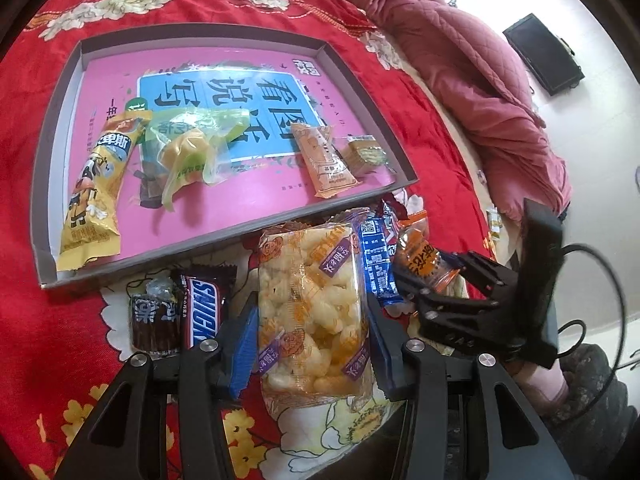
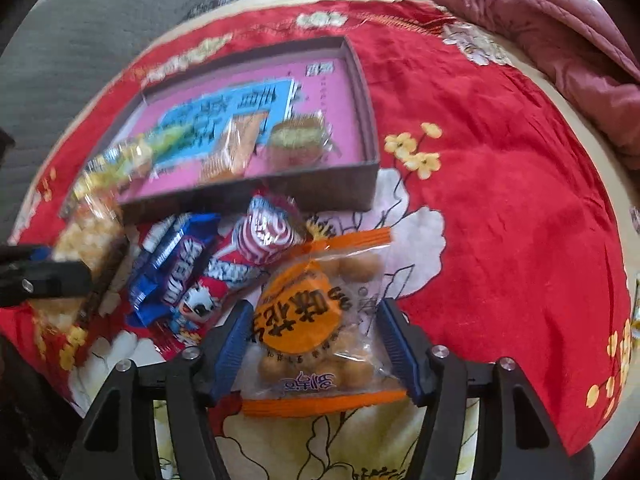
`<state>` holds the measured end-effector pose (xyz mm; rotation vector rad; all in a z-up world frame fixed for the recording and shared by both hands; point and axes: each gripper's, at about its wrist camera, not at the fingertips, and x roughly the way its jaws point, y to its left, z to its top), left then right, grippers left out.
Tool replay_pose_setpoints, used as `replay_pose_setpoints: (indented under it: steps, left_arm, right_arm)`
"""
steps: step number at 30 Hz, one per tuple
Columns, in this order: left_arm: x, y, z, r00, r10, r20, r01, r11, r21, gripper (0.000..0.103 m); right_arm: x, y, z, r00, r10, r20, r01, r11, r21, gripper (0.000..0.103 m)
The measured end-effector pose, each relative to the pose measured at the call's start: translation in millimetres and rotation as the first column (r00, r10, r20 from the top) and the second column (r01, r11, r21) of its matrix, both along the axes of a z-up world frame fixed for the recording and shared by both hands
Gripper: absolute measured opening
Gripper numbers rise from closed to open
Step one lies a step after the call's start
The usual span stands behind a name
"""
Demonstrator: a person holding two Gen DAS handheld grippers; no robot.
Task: Organize snacks
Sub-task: 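Lift the orange-labelled bag and puff bag and carry them over the box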
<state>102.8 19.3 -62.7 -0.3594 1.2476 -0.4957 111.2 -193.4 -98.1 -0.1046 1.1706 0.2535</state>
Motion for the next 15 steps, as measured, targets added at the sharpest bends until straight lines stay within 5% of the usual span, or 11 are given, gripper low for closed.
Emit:
replay_pose_setpoints:
  steps: [4, 15]
  left_arm:
    - [0, 0, 1, 1.0, -0.001, 0.006, 0.001, 1.0, -0.004, 0.05]
    - [-3, 3, 14, 0.998, 0.0, 0.062, 0.0, 1.0, -0.001, 0.05]
  right_arm:
    - [-3, 12, -5, 0.999, 0.048, 0.016, -0.046, 0.996, -0.075, 0.067]
    - [-7, -18, 12, 0.999, -0.038, 0.005, 0.038, 0.996, 0.077, 0.057]
